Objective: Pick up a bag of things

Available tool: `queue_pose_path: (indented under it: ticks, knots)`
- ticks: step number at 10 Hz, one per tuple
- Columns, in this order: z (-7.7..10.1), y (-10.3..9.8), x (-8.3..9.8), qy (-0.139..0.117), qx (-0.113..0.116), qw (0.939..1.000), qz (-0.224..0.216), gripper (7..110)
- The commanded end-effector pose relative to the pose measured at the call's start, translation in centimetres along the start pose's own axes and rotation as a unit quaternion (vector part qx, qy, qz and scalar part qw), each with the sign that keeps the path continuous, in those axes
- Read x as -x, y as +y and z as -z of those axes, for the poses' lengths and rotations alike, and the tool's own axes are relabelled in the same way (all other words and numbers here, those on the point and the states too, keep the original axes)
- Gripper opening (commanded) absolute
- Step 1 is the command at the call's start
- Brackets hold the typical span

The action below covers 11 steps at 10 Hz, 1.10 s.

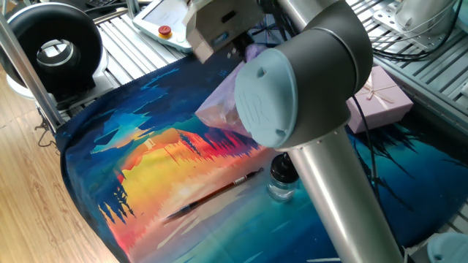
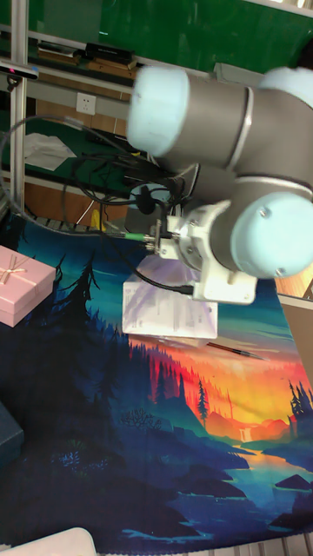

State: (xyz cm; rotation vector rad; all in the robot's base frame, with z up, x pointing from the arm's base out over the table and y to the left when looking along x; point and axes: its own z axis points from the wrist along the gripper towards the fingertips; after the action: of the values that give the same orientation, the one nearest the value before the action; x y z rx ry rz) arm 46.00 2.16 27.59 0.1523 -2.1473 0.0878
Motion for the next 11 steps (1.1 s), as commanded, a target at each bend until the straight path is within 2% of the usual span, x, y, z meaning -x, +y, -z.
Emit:
queue_pose_path:
  ticks: [1, 5, 8, 11]
  knots:
    - [0.5, -1.8, 0.6, -0.026, 0.004, 0.9996, 0.014, 7]
    - [0.5, -1.8, 1.3, -0.037, 0.009, 0.9991, 0.019, 7]
    - [0.2, -2.1, 1.5, -0.037, 0.011, 0.999, 0.02, 7]
    - [0.1, -3.2, 1.0, -0.024, -0.009, 0.9997, 0.004, 7]
